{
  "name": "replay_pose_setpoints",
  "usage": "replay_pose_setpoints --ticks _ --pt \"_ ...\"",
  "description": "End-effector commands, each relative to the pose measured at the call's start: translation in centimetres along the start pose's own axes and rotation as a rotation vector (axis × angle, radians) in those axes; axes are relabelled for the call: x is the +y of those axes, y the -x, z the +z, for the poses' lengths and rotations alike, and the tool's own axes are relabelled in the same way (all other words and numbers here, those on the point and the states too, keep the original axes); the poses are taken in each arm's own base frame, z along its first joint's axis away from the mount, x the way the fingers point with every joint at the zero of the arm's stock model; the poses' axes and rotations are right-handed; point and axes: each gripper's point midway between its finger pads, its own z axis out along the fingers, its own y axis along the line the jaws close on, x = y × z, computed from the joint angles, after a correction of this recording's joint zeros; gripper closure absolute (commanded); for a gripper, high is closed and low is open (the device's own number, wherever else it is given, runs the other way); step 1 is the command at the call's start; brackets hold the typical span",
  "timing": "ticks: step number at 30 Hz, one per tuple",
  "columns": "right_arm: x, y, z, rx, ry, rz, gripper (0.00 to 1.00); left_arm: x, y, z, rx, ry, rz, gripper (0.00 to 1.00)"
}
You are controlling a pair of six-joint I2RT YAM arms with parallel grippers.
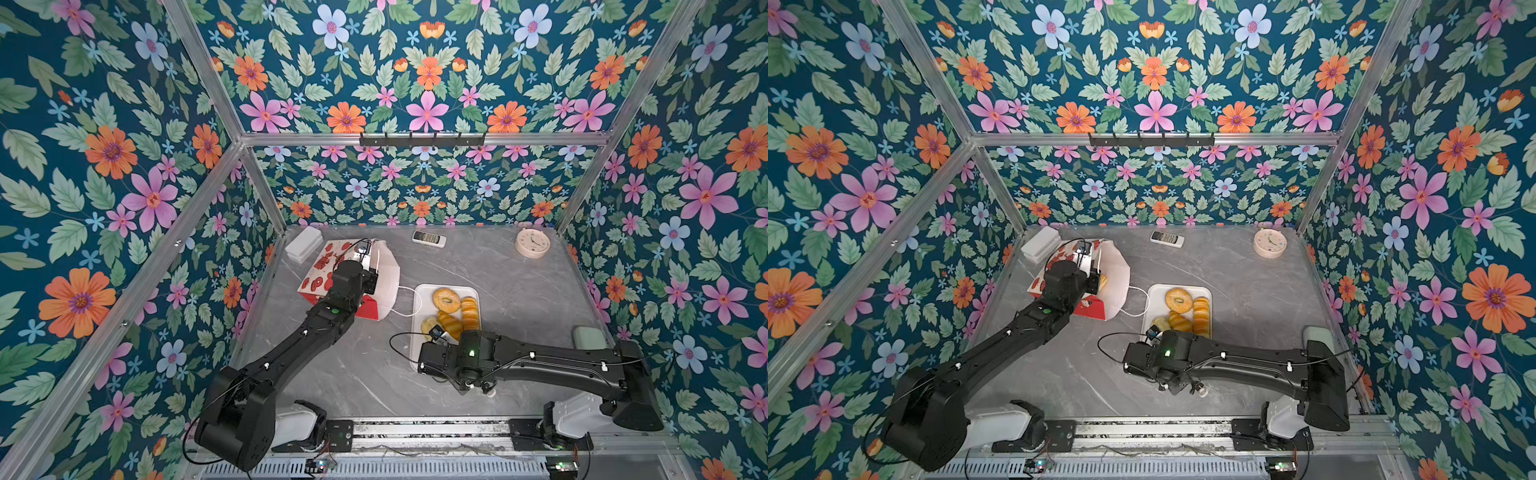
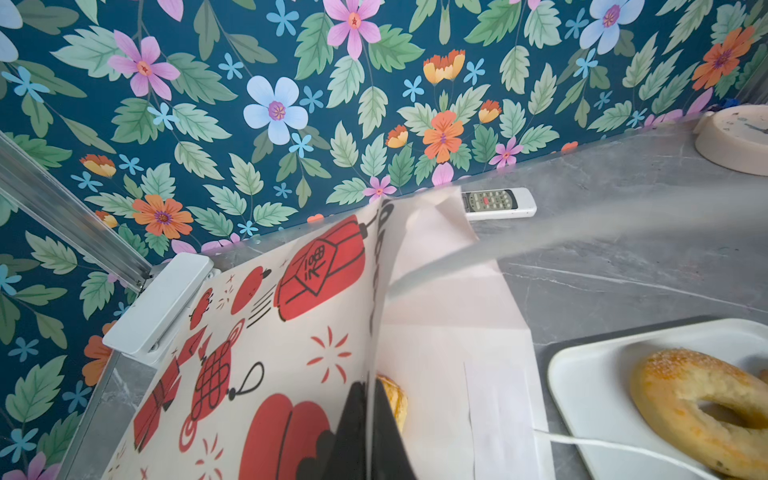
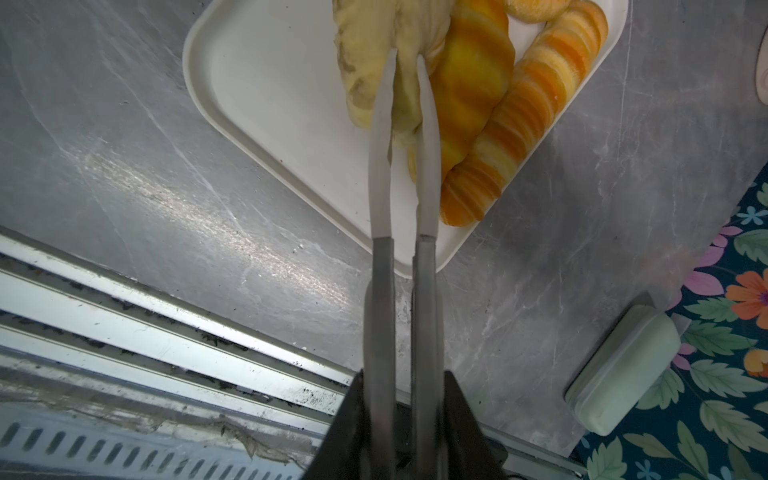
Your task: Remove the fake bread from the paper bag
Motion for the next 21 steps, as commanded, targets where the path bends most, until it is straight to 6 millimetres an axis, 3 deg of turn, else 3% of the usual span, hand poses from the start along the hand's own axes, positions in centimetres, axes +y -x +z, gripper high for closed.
replay_pose_setpoints --ticks 1,8,15,21 --pt "-0.7 -0.5 0.7 0.037 -0.064 -0.025 0.81 0.2 1.2 -0.2 -0.047 0.007 -0.023 1.0" --pt "1.3 -0.4 1.6 0.055 -0.042 -0.059 0.8 0.3 0.9 -0.4 -0.048 0.008 -0.026 1.0" --pt "3.4 -0.3 1.1 0.052 0.045 -0.064 0.67 0.3 0.9 -0.3 -0.051 0.006 -0.03 1.0" --pt "4.7 -0.2 0.7 0.035 0.116 -0.065 0.61 0.3 0.7 -0.3 -0.051 0.004 -0.035 1.0"
